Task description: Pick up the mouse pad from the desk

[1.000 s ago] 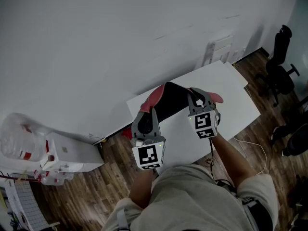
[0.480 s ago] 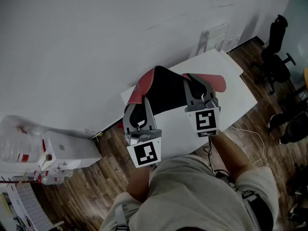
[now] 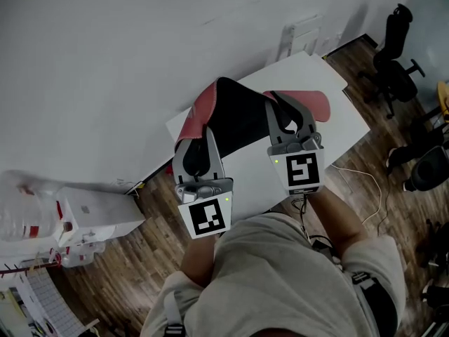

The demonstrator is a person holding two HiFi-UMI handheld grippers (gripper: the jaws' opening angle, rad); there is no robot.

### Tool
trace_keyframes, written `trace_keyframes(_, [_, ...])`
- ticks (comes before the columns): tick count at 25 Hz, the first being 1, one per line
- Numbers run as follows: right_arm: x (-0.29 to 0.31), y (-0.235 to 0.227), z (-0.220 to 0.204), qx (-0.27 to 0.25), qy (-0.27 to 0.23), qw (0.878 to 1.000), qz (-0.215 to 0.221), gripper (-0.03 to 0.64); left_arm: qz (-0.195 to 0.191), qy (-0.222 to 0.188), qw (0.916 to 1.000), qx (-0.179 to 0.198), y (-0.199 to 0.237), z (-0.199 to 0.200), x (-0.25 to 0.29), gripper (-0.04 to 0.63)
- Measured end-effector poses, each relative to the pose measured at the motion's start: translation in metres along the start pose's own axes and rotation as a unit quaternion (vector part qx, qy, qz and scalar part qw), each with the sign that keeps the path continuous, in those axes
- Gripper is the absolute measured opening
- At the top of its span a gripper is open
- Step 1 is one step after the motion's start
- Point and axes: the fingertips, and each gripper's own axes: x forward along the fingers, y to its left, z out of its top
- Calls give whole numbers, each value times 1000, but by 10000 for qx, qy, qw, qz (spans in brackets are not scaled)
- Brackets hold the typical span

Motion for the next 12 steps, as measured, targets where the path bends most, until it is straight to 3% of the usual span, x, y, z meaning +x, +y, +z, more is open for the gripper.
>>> trace_keyframes(12, [-30,-6,-2,16,119,9997,-207,51,-279,50,9996,-76,-23,0,-11,31])
